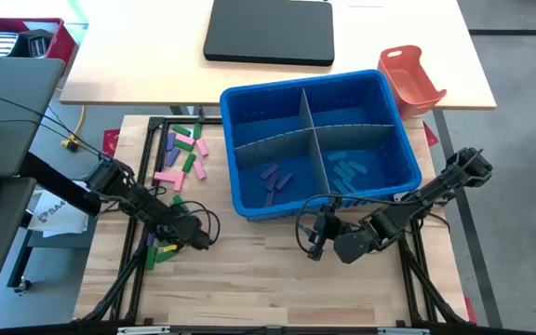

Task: Sort blocks
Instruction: Put the purple block into the blue bin with the other purple block

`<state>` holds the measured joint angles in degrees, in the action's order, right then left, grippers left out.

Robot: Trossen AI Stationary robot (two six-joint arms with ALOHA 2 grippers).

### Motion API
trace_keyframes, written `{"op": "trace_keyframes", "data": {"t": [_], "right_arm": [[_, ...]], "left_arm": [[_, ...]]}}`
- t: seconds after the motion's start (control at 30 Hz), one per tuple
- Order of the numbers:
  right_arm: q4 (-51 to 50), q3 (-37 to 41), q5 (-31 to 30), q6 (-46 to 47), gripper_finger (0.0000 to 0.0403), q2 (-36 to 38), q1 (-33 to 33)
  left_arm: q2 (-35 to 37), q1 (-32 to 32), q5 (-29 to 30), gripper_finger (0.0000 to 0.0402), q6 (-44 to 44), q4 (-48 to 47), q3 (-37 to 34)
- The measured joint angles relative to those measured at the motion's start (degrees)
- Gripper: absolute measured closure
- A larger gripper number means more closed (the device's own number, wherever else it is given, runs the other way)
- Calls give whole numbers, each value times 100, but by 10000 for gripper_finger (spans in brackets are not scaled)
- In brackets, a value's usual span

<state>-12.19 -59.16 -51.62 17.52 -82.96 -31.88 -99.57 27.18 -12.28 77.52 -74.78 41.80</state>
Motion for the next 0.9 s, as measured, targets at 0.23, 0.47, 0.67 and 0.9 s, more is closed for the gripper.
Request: {"op": "trace_keyframes", "data": {"t": [0.23,0.47,0.67,0.9], "right_arm": [[0,0,-2,0,234,0,0],[2,0,-50,0,234,0,13],[0,0,-29,-2,234,0,35],[-1,0,-22,-2,234,0,37]], "left_arm": [[18,0,189,401,54,227,209],[53,-3,1381,401,84,208,1248],[142,-4,1352,402,175,-443,1289],[508,-17,713,359,146,-114,712]]}}
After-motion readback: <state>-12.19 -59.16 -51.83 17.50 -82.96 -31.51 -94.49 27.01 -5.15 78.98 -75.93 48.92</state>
